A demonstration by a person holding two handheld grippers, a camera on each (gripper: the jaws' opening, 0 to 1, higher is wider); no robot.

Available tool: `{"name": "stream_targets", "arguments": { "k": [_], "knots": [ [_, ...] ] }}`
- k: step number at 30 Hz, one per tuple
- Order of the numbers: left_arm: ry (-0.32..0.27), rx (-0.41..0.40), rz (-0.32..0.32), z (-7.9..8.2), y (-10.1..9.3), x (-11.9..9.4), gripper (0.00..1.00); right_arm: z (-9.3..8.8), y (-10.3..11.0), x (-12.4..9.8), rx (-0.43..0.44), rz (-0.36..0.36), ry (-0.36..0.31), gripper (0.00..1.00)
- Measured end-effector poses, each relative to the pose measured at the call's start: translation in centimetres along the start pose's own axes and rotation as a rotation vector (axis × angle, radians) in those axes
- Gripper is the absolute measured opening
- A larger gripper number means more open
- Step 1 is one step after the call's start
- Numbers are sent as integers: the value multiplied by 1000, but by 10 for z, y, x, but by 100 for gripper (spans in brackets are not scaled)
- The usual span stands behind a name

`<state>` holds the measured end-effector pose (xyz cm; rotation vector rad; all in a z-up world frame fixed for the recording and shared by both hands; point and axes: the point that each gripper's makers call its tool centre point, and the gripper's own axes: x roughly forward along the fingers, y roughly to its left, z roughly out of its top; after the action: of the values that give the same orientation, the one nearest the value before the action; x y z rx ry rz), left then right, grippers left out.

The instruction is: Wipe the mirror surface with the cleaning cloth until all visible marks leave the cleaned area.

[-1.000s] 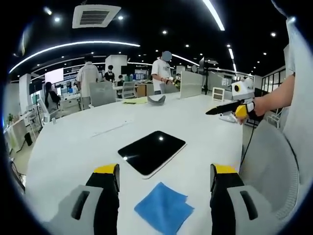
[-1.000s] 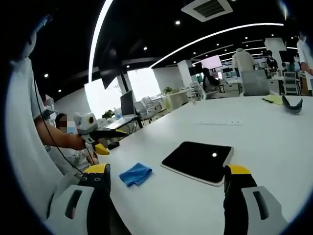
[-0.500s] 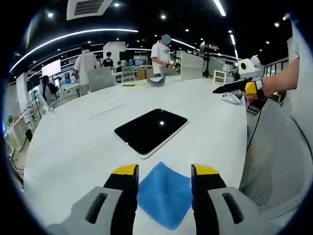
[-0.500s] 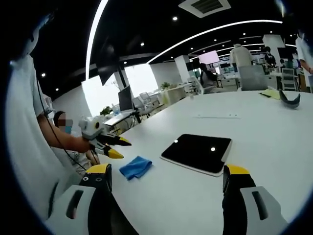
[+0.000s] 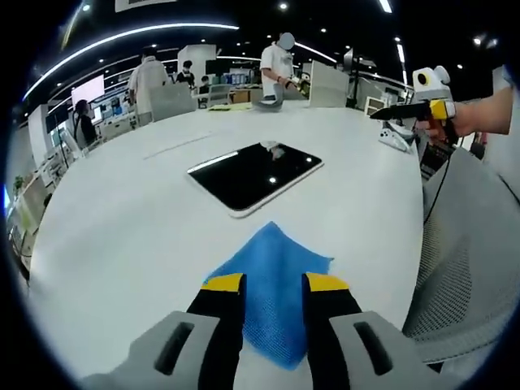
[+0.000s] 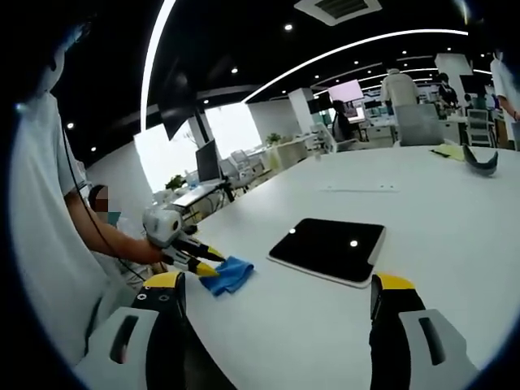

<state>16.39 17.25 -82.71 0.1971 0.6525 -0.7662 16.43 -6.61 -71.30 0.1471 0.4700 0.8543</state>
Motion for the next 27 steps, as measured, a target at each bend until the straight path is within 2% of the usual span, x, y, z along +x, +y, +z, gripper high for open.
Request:
{"name": "stream_targets", "arguments": {
  "k": [8,27],
  "knots": [
    [34,-19,9,-14,2,11,25,-2,1,-1,1,-5,12,93],
    [32,50,27,-14,2,10,23,-5,2,2,-12,-1,34,92]
  ]
}}
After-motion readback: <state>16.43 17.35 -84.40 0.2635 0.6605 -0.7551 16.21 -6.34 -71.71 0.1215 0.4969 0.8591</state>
